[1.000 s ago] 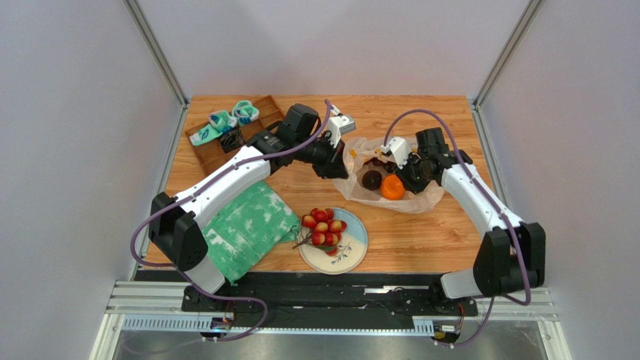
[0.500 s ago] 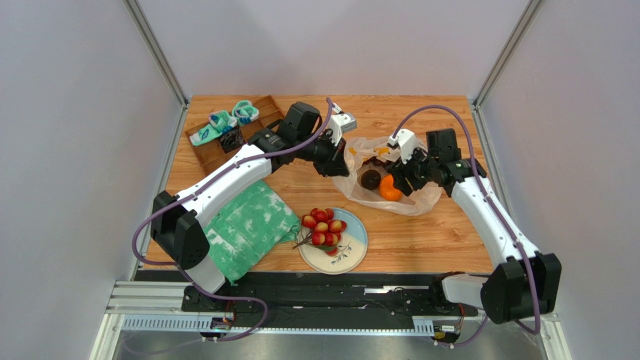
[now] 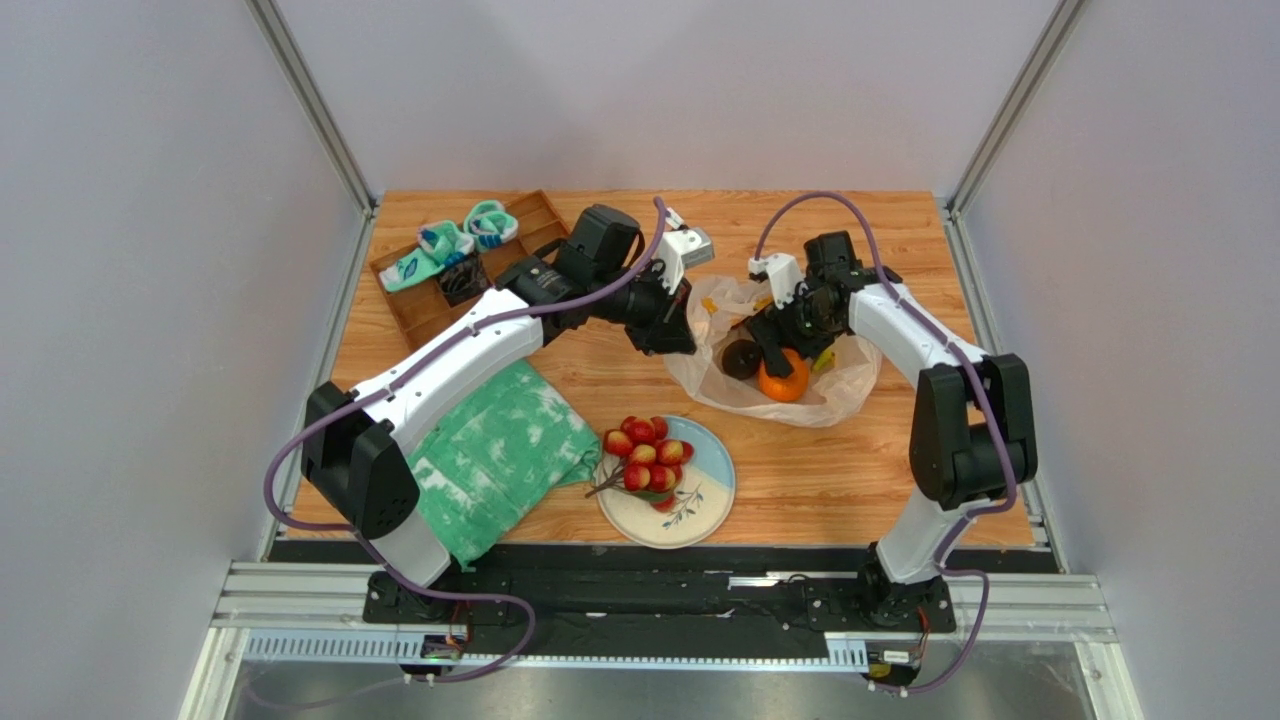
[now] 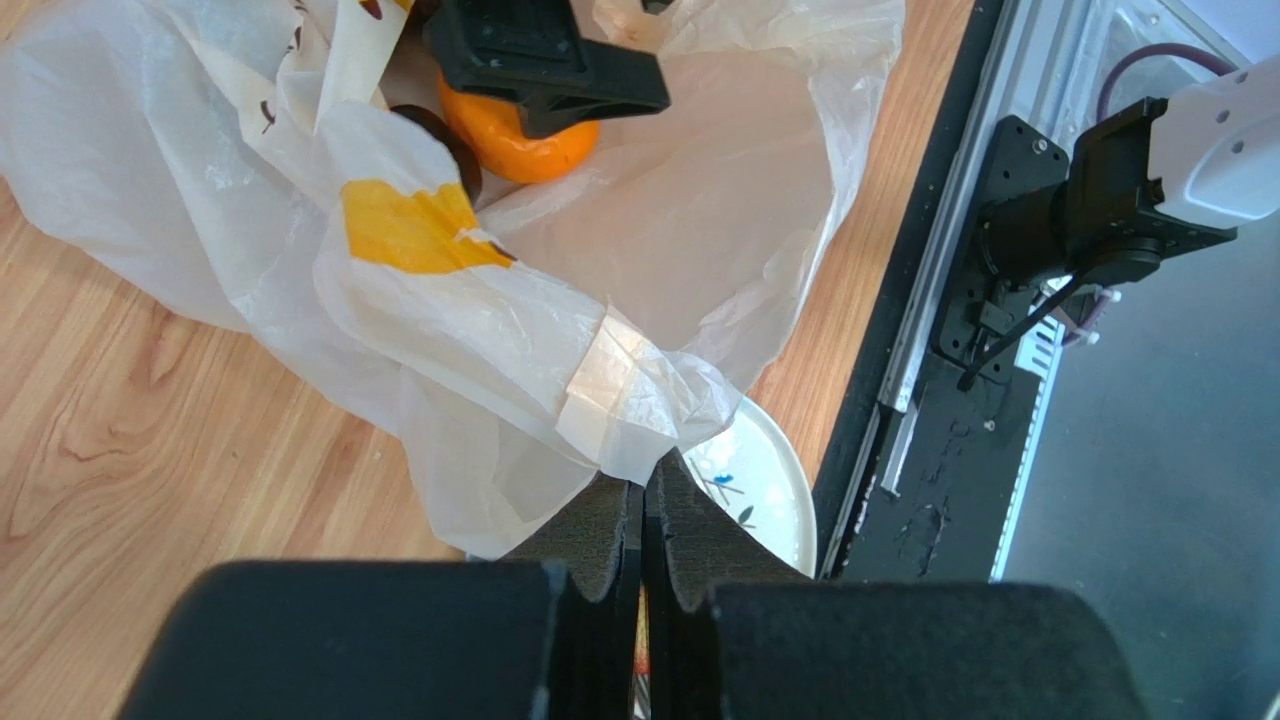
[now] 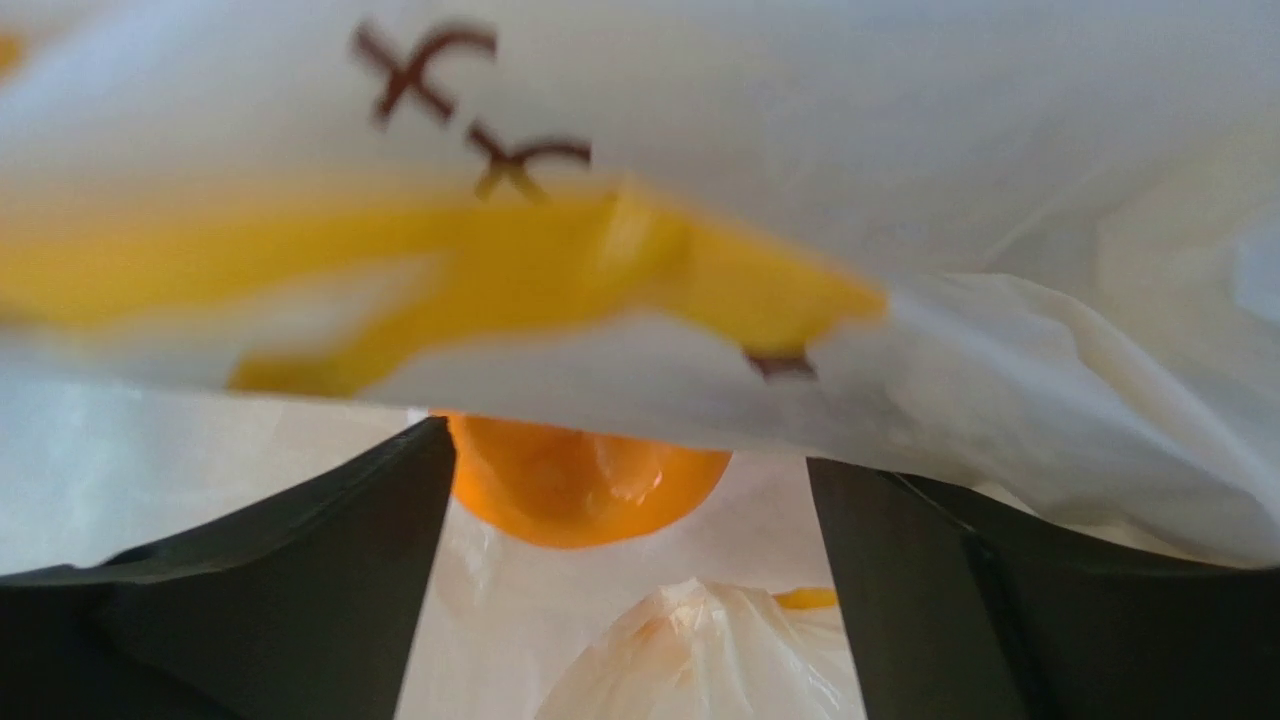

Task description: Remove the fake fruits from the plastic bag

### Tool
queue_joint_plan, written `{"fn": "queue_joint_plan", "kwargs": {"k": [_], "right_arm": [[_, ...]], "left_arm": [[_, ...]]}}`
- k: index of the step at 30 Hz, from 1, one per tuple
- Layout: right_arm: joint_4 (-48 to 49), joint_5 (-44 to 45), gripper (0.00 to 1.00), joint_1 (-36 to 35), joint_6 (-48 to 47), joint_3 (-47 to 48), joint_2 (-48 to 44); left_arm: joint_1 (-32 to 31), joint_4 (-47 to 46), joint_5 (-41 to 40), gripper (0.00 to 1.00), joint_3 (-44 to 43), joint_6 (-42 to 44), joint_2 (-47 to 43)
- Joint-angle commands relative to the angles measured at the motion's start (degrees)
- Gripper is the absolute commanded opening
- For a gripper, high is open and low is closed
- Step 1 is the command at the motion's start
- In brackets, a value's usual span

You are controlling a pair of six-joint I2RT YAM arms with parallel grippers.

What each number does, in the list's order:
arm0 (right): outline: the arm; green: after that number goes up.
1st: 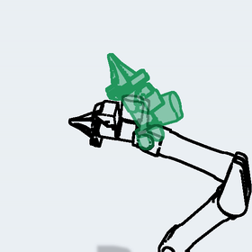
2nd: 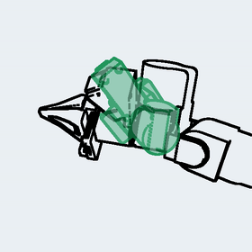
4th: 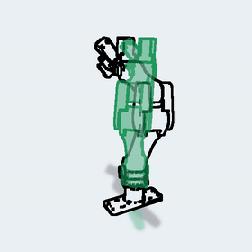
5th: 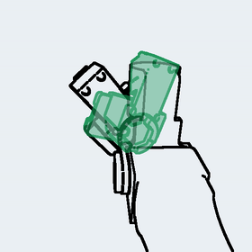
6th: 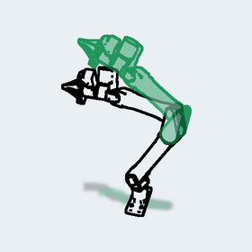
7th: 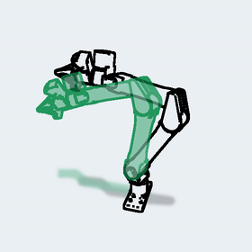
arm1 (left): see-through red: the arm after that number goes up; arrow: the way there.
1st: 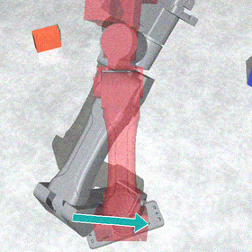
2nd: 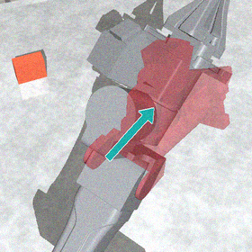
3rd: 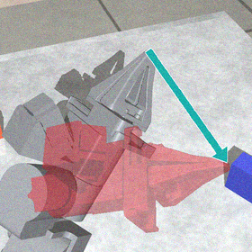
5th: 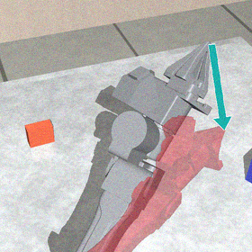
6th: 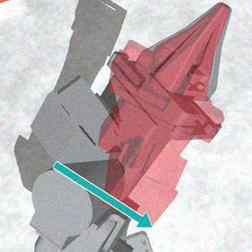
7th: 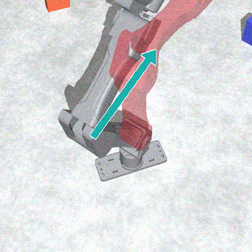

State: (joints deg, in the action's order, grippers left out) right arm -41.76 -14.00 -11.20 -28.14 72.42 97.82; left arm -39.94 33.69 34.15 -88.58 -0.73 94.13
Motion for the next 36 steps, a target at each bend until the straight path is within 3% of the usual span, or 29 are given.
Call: {"fn": "queue_joint_plan", "kwargs": {"k": [1, 7, 11, 15, 22, 30, 31, 33, 35, 36], "right_arm": [[1.85, 1.08, 0.96, -0.22, 1.42, 2.2, 3.51], [4.05, 3.36, 0.94, -1.28, 1.51, 2.64, 5.71], [4.49, 2.75, 0.68, -1.28, 1.51, 1.67, 3.26], [2.48, 1.52, 0.58, -1.19, 1.07, 1.67, -2.1], [-2.35, -3.39, 0.54, -1.28, 0.98, 3.33, -15.01], [-14.02, -17.19, 0.55, -2.06, 0.11, 7.2, -24.95], [-15.44, -20.16, 0.55, -2.5, -0.85, 7.38, -25.57], [-18.95, -23.69, 0.56, -4.34, -1.82, 7.47, -26.89], [-21.86, -28.61, 0.58, -6.28, -4.71, 8.17, -26.81], [-23.53, -29.41, 0.58, -8.72, -5.25, 8.35, -26.28]], "left_arm": [[0.13, -0.56, 0.21, 0.0, -0.11, 1.26, -1.23], [0.13, -0.64, 0.3, 0.0, -0.98, 1.17, -0.44], [0.04, -0.73, 0.39, 0.0, -1.51, 1.0, 0.26], [0.04, -0.91, 0.39, 0.0, -2.39, 1.0, 0.97], [0.13, -1.44, 0.65, 0.0, -4.76, 1.08, 2.99], [0.22, -0.12, -3.91, 0.03, -8.98, 1.96, 4.13], [0.39, 0.06, -4.7, 0.05, -9.85, 2.14, 4.22], [1.27, 0.41, -5.41, 0.47, -10.74, 1.53, 4.49], [2.93, 0.32, -7.25, 0.76, -12.23, -1.53, 4.66], [3.72, 0.23, -7.6, 0.82, -12.76, -2.34, 4.23]]}}
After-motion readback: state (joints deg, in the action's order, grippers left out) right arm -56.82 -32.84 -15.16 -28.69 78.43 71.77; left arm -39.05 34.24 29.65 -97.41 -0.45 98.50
